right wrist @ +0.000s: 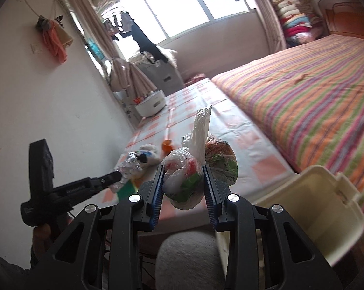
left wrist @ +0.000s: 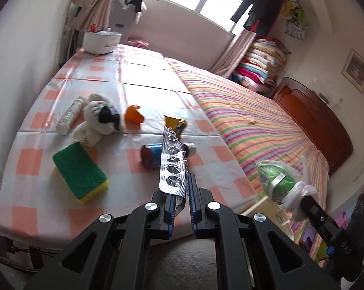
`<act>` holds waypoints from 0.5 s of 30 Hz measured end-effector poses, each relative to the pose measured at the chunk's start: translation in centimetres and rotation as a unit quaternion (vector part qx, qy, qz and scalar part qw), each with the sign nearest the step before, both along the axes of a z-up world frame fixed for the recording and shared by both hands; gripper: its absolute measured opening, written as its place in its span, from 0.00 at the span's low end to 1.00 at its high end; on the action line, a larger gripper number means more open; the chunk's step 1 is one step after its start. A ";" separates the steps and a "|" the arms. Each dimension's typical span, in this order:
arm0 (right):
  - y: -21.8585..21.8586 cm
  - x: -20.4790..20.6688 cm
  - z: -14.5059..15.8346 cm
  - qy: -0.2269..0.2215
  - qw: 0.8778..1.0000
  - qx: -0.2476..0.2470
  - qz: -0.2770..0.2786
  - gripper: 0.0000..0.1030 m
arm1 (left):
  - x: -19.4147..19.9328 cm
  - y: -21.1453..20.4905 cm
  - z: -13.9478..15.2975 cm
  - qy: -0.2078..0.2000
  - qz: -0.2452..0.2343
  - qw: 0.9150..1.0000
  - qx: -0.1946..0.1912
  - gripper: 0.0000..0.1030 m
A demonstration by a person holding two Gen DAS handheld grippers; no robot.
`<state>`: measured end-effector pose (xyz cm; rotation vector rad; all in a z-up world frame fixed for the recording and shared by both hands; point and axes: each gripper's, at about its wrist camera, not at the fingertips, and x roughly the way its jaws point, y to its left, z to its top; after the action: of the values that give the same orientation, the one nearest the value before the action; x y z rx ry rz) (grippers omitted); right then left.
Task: Collect trash
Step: 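Grasp the silver blister pack with the left tool while right carries bags to bin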
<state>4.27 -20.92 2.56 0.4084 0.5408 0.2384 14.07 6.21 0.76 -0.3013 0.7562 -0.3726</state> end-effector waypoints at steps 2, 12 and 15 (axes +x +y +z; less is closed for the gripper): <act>-1.1 -1.3 -0.4 0.006 1.000 -0.002 -0.018 0.29 | -0.3 -1.1 0.3 -0.004 -0.017 1.000 0.000 0.10; -5.2 -6.1 -3.5 0.043 0.995 -0.008 -0.086 0.29 | -2.7 -5.7 1.5 -0.024 -0.084 0.996 0.009 0.10; -5.3 -6.8 -3.8 0.041 0.995 -0.003 -0.089 0.29 | -3.0 -5.6 1.9 -0.030 -0.079 0.996 0.010 0.04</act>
<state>-2.57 -26.23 -1.25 0.4601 0.5819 0.0492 11.02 0.64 2.62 -0.2106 0.7255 -0.5219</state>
